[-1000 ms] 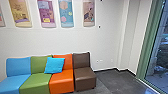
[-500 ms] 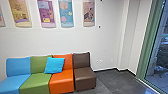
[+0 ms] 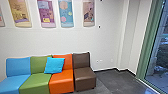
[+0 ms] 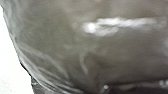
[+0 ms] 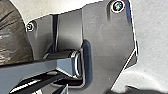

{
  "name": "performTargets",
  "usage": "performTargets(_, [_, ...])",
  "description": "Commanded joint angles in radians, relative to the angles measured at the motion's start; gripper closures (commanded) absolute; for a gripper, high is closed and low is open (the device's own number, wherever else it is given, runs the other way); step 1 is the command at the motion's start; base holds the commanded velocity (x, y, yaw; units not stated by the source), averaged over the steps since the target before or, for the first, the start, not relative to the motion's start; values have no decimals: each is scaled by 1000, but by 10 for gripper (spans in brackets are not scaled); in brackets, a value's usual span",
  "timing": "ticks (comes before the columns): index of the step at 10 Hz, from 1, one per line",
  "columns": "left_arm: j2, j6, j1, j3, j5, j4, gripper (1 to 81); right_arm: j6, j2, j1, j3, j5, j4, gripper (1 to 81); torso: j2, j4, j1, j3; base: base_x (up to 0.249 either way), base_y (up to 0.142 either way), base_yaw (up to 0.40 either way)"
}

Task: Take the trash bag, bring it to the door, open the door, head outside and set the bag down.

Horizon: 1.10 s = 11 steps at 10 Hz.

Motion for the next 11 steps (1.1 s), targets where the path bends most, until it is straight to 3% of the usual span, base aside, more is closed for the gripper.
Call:
performTargets(1, [-11,7,-71,-2,80,4,811,-6,-10,64,2,-63,-2,10,0,0,0,0,0,0,-130])
performTargets(11, [8,8,-68,3,71,-1,811,-6,-7,55,-1,-61,0,10,0,0,0,0,0,0,-155])
